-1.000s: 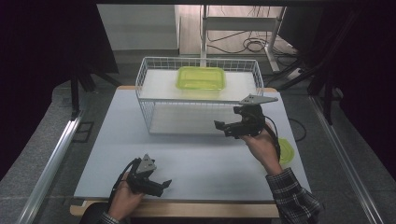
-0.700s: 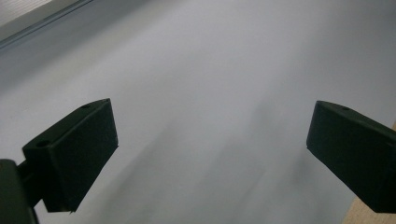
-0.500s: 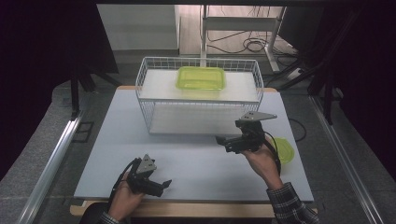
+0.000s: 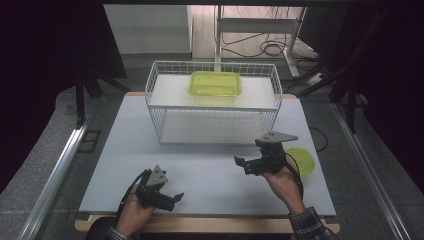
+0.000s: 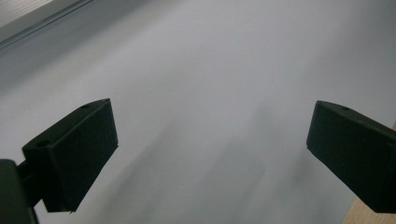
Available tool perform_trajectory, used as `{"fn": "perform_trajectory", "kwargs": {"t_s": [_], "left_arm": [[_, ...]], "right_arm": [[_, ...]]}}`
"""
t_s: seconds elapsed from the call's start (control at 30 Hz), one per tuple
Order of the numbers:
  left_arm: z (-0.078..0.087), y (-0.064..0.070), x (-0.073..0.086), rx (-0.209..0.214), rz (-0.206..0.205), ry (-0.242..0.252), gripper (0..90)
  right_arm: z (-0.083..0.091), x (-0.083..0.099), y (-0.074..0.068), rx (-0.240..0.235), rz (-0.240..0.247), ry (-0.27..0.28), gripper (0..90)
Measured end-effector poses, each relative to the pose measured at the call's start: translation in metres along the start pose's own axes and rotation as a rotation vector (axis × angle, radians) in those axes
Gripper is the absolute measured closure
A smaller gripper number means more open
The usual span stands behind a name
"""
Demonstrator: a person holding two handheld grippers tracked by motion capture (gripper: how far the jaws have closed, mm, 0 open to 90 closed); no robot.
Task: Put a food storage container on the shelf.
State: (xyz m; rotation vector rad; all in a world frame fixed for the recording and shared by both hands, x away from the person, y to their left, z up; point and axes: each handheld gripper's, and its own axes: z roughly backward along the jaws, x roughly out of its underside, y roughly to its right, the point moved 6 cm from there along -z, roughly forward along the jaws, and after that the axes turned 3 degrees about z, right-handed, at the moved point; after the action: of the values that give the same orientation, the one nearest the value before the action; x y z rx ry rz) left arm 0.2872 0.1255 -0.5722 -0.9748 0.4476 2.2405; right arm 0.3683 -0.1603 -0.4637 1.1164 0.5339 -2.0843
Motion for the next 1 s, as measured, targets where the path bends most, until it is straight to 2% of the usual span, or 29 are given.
{"fn": "perform_trajectory", "kwargs": {"t_s": [0.23, 0.6, 0.77, 1.0], "left_arm": [[0.001, 0.000, 0.000, -0.003, 0.002, 0.005, 1.9], [0.000, 0.001, 0.000, -0.002, -0.008, 0.002, 1.8], [0.000, 0.001, 0.000, -0.010, -0.019, -0.001, 1.8], [-0.001, 0.001, 0.001, -0.014, -0.026, -0.005, 1.8]], "right_arm": [[0.003, 0.014, -0.003, 0.011, 0.014, 0.000, 0.0], [0.002, 0.036, -0.005, 0.023, 0.008, -0.016, 0.2], [-0.001, 0.052, -0.007, 0.039, 0.026, -0.048, 0.6], [-0.002, 0.069, -0.005, 0.048, 0.019, -0.075, 0.6]]}}
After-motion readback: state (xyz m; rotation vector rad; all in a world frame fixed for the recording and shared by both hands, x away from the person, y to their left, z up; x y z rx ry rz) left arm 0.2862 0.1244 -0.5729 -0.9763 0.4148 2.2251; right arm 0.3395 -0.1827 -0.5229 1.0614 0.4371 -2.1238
